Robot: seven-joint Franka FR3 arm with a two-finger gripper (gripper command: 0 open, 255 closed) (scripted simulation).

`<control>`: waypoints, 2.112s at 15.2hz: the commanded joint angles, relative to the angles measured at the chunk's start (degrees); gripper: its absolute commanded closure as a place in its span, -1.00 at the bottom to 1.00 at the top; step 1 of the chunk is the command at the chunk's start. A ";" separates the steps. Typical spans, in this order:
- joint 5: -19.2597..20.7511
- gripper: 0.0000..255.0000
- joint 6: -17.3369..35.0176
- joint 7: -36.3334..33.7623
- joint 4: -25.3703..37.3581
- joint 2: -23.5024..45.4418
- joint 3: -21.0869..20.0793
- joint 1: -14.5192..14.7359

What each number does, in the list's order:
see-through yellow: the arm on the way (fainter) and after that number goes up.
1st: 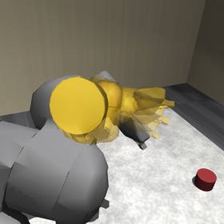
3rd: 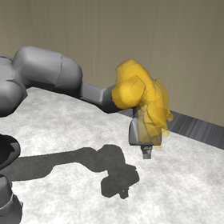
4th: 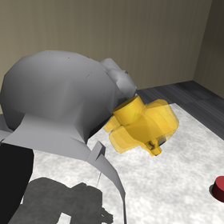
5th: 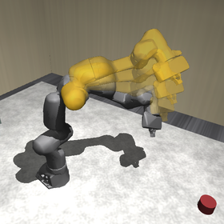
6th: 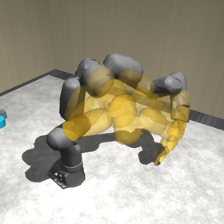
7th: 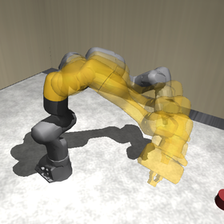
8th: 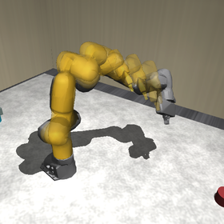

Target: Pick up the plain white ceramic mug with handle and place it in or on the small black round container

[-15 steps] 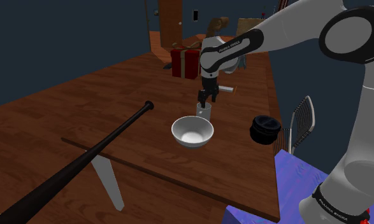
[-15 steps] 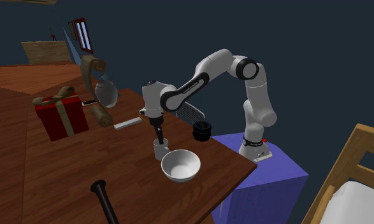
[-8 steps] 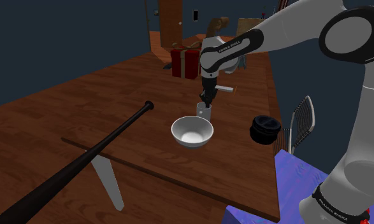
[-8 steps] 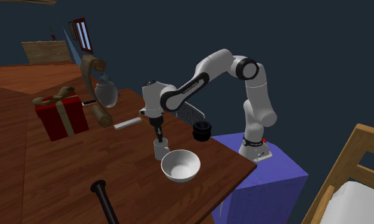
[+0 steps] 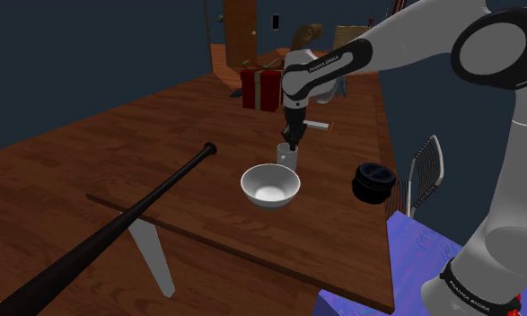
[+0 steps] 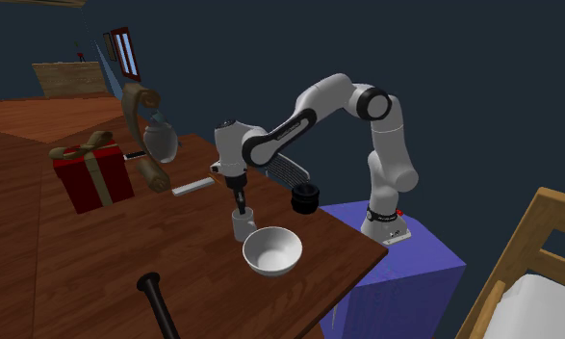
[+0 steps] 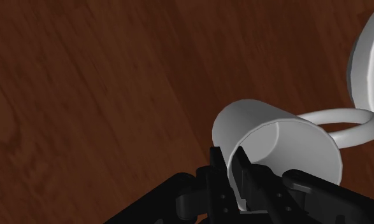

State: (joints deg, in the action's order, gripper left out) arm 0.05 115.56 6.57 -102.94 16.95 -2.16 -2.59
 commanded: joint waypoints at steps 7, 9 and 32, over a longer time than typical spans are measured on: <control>-0.08 1.00 -5.39 0.00 3.44 -1.95 -0.04 0.00; -0.09 1.00 -6.80 0.00 4.46 -2.34 -0.05 0.00; -0.22 1.00 -22.26 0.44 16.36 -5.90 0.10 -0.32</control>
State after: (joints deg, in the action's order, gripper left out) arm -0.15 93.63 6.72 -86.04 11.92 -2.16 -2.73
